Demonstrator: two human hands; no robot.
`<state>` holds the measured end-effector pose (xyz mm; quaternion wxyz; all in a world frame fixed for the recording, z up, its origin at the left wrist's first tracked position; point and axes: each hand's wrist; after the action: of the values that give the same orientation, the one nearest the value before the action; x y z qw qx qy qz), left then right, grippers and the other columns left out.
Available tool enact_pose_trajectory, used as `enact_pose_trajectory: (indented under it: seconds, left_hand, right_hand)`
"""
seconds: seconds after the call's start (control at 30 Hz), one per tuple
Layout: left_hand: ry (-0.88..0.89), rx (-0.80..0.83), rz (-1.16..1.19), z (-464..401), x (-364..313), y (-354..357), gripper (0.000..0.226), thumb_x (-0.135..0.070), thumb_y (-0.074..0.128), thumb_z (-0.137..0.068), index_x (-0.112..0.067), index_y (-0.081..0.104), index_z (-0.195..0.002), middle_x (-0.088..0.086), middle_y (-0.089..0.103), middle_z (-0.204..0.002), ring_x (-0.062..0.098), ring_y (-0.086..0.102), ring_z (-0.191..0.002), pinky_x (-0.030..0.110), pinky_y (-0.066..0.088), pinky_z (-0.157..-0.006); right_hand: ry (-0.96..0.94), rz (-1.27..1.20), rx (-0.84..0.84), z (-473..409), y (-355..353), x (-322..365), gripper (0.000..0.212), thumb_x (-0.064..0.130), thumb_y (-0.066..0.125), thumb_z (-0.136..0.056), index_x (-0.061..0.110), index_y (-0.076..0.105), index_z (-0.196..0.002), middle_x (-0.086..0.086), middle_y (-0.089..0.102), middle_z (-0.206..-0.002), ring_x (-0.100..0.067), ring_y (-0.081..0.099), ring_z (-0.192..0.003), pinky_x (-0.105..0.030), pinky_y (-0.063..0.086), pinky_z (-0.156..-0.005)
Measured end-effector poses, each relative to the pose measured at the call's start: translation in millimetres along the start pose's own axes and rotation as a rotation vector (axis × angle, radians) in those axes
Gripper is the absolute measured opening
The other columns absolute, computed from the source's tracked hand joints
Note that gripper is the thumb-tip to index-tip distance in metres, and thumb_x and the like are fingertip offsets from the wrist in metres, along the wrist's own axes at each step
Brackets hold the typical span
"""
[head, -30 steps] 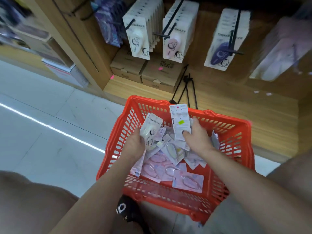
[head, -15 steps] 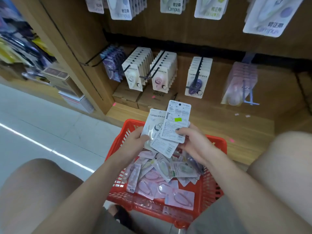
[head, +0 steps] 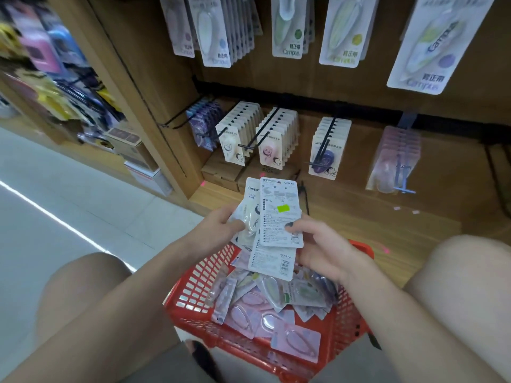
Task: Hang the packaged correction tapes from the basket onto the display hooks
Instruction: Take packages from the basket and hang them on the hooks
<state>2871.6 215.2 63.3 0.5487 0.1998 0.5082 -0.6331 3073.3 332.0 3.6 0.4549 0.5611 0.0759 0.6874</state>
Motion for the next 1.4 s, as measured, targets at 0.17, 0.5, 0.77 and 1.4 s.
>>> enact_pose_trajectory:
  seconds: [0.17,0.5,0.77,1.4]
  left_hand:
    - [0.008,-0.014,0.115,13,-18,6,0.028,-0.029,0.052,-0.109,-0.04,0.06,-0.134,-0.01,0.076,-0.122,0.016,0.074,-0.109,0.046,0.055,-0.104]
    - [0.025,-0.114,0.156,25,-37,24,0.037,-0.033,0.058,-0.107,-0.031,0.051,-0.143,-0.005,0.068,-0.134,0.019,0.069,-0.117,0.048,0.053,-0.107]
    - [0.011,-0.065,0.19,20,-21,-2,0.037,-0.032,0.056,-0.108,-0.028,0.045,-0.143,0.002,0.076,-0.122,0.026,0.077,-0.102,0.051,0.061,-0.094]
    - [0.053,-0.262,-0.143,-37,8,-104,0.036,-0.023,0.084,-0.087,-0.022,0.054,-0.108,-0.004,0.077,-0.099,0.013,0.079,-0.079,0.035,0.066,-0.063]
  right_hand:
    - [0.015,0.002,0.052,4,9,0,0.049,-0.002,0.047,-0.099,0.012,0.057,-0.144,-0.015,0.069,-0.137,-0.034,0.065,-0.128,-0.045,0.059,-0.097]
    - [-0.01,0.067,0.037,16,11,11,0.043,0.001,0.045,-0.1,0.011,0.061,-0.139,-0.015,0.07,-0.135,-0.037,0.064,-0.129,-0.062,0.043,-0.115]
    - [0.007,0.043,0.035,2,10,19,0.043,0.002,0.047,-0.1,0.01,0.059,-0.14,-0.014,0.07,-0.135,-0.033,0.067,-0.125,-0.053,0.055,-0.103]
    - [-0.047,0.15,-0.06,-33,14,58,0.047,-0.003,0.042,-0.099,0.011,0.058,-0.141,-0.014,0.069,-0.136,-0.032,0.068,-0.123,-0.049,0.053,-0.098]
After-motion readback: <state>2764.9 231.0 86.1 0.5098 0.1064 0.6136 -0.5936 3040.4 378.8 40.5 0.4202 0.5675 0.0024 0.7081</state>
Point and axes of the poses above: each hand's wrist, its own z-axis away from the middle knuckle, its own y-axis out of the palm, x = y × z
